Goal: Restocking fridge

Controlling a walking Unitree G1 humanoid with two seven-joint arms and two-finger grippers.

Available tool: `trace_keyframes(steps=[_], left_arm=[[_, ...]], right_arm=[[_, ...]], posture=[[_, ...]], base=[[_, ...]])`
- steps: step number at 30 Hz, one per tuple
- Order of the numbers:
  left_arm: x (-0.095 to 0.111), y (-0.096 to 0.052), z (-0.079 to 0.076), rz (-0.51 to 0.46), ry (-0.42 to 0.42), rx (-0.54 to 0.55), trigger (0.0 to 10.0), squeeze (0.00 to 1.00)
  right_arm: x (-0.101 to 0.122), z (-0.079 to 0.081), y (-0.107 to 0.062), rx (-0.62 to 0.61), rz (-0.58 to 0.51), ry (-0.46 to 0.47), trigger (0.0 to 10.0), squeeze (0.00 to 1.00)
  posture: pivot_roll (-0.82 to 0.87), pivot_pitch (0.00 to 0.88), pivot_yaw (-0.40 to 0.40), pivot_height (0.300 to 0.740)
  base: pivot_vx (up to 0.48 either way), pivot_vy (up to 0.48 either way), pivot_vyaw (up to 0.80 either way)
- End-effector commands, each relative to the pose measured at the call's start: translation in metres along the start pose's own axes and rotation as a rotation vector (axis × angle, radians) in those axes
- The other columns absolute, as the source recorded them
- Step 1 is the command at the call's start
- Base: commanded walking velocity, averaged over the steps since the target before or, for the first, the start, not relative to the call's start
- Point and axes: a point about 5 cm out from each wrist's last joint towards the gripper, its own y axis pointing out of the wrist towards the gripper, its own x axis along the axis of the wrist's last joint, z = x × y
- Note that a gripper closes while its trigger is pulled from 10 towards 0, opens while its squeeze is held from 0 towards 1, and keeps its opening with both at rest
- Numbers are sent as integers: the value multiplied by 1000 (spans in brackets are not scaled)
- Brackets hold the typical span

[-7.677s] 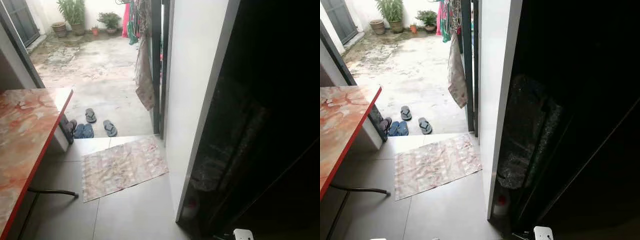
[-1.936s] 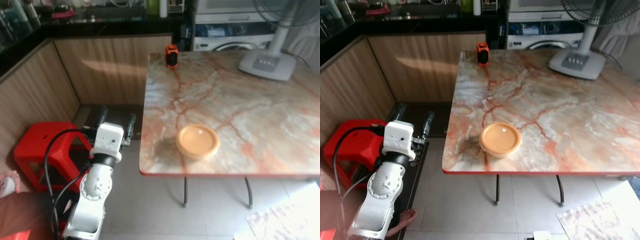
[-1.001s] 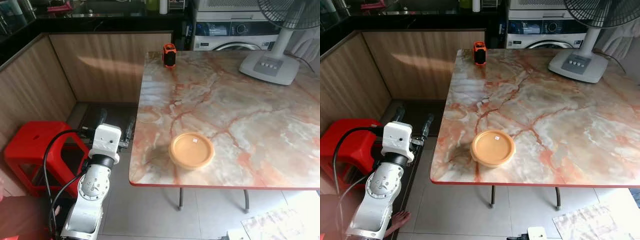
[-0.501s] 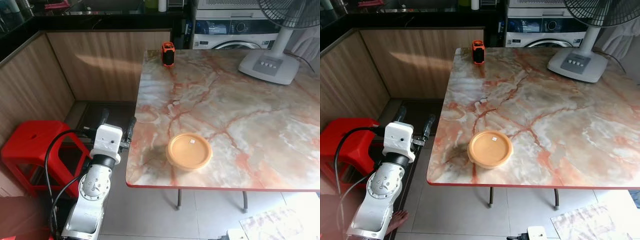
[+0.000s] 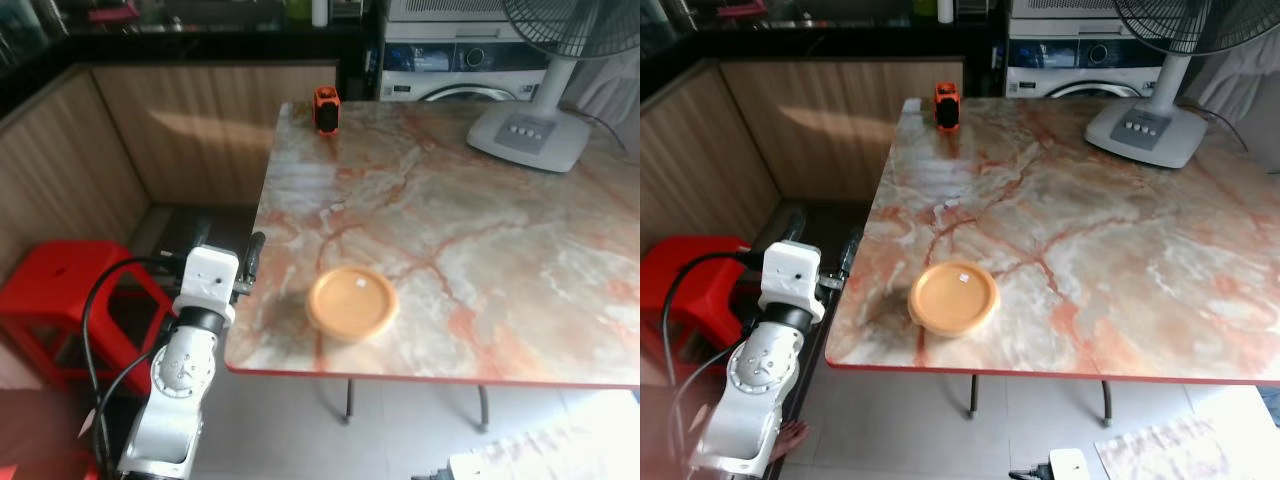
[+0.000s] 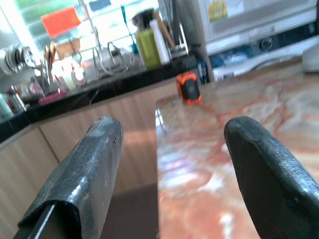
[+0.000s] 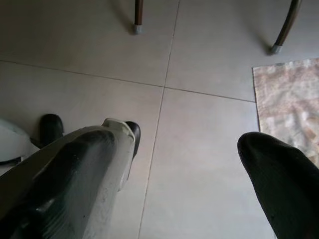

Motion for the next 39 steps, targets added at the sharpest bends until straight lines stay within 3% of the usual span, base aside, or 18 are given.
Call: trace_keyframes(steps=[1, 16, 39], left_arm=[[1, 1, 6, -6, 11, 9, 10000, 0], [3, 3, 4, -19, 8, 5, 10000, 0], [-5, -5, 12, 30, -86, 88, 10000, 0]], right_arm=[[0, 4, 1, 8, 4, -3, 10000, 0], [1, 4, 1, 2, -8, 24, 10000, 0], [0, 3, 1, 7, -1, 10, 10000, 0]], posture=[[8, 27, 7, 740], [6, 16, 7, 740], [11, 32, 3, 740]], base=[[0, -304, 0], [0, -306, 0], [0, 52, 0]])
